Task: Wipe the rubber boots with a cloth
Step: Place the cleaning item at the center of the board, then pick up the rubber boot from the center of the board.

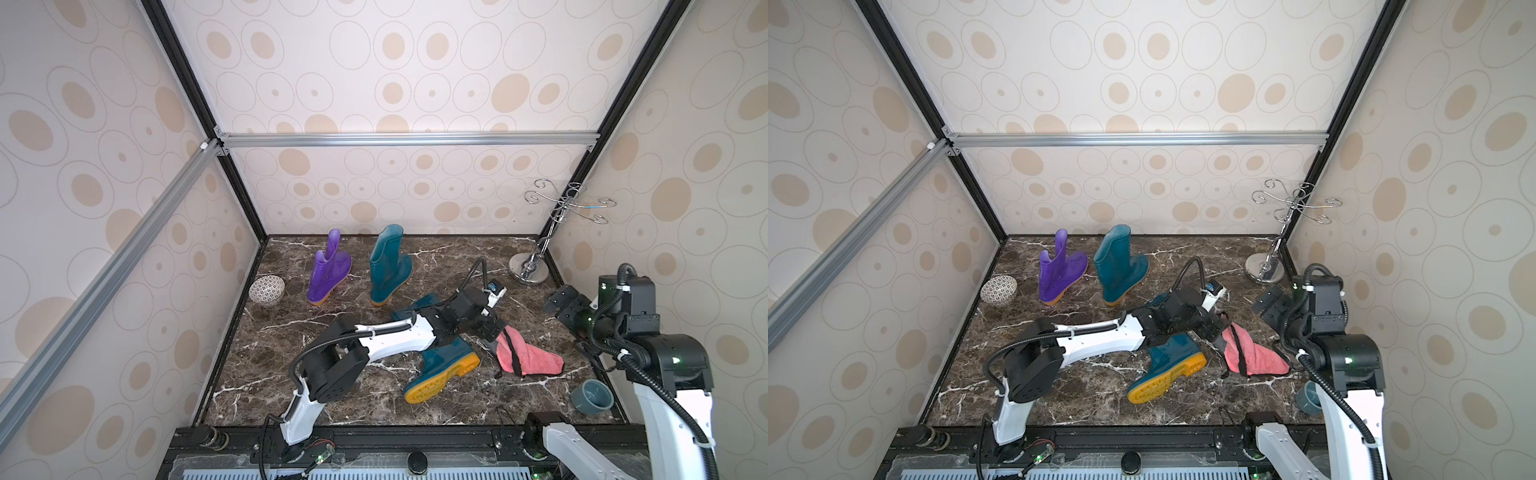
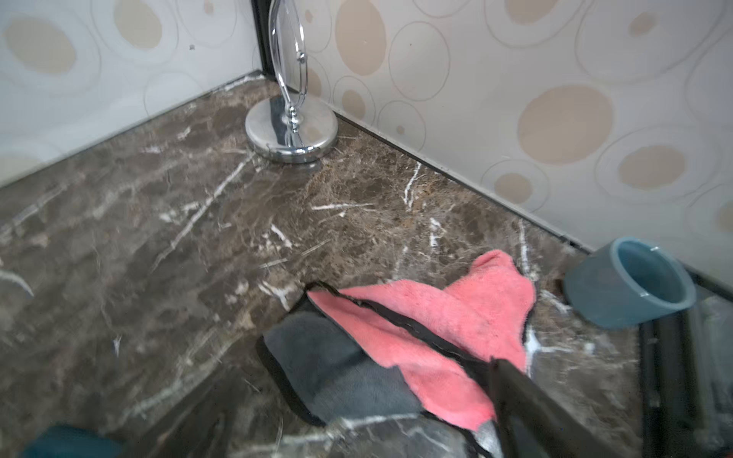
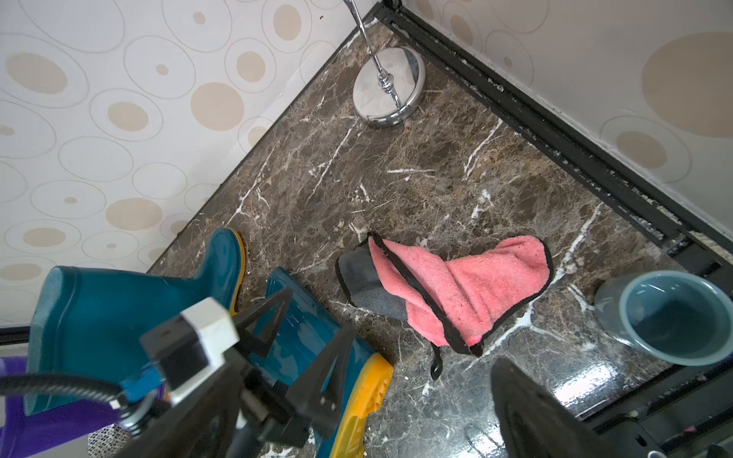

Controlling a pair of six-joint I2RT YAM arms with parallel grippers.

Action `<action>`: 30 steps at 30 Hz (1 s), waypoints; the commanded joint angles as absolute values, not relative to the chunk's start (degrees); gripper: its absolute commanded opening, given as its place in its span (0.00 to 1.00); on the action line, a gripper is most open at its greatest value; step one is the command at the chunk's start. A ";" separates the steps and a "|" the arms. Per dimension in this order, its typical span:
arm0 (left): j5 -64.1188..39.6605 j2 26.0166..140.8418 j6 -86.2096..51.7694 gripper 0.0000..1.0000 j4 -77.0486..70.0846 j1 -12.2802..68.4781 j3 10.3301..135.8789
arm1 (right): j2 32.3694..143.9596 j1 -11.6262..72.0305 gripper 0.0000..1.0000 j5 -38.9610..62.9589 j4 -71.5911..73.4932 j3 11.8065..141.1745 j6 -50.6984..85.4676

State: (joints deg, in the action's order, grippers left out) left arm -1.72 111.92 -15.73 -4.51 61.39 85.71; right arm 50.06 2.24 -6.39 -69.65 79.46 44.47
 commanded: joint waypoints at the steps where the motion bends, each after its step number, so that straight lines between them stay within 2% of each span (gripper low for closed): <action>1: 0.75 106.86 -21.78 1.00 1.41 59.92 82.58 | 49.97 2.52 0.99 -4.30 -68.09 77.82 45.24; 8: 7.71 93.71 -34.39 1.00 3.01 57.49 67.92 | 49.93 2.54 0.99 1.47 -62.88 72.00 44.88; 17: 16.59 83.91 -60.55 1.00 0.48 56.19 50.93 | 49.24 2.61 0.99 6.97 -59.20 68.28 44.71; 20: 16.62 83.88 -67.47 1.00 -1.76 55.65 48.08 | 48.79 2.64 0.99 7.82 -58.92 67.65 44.86; 27: 10.12 90.82 -71.29 1.00 -8.79 52.50 45.37 | 47.61 2.68 0.99 8.63 -58.53 66.97 44.84; 30: 12.26 92.04 -70.18 0.99 -9.37 52.27 46.13 | 47.30 2.72 1.00 9.42 -57.91 66.68 44.79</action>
State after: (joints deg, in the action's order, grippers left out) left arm 11.64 91.42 -67.57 -6.50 52.88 45.89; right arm 48.05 2.28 8.34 -58.48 67.31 44.05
